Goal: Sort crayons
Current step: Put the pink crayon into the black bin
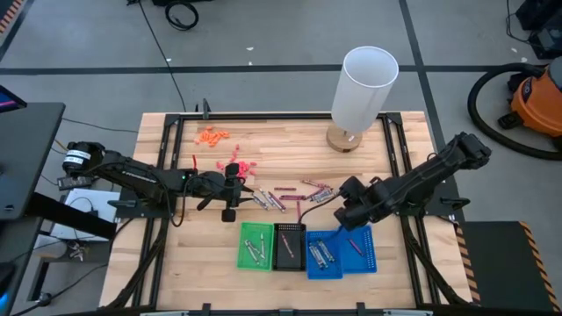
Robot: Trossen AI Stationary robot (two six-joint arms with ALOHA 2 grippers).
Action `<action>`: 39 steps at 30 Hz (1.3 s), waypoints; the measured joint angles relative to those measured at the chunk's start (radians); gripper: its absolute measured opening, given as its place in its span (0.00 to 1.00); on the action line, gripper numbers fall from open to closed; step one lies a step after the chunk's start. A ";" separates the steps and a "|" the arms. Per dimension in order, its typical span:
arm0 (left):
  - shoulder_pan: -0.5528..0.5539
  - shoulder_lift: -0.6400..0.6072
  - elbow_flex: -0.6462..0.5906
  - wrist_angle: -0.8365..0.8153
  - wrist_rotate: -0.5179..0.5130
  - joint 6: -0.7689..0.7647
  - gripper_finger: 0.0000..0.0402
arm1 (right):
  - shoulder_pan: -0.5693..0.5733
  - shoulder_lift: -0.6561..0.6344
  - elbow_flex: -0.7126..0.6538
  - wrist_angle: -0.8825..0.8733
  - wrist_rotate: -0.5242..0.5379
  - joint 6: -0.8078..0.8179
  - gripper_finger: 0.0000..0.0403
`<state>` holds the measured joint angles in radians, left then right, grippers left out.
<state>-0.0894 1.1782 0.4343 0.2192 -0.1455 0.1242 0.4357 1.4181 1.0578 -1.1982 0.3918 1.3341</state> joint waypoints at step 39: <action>0.001 0.000 0.000 -0.007 0.000 0.011 0.29 | -0.417 -0.090 -0.458 0.263 -0.205 -0.101 0.27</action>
<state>-0.0883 1.1782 0.4343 0.2126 -0.1455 0.1350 0.0182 1.3281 0.5996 -0.9354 0.1865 1.2335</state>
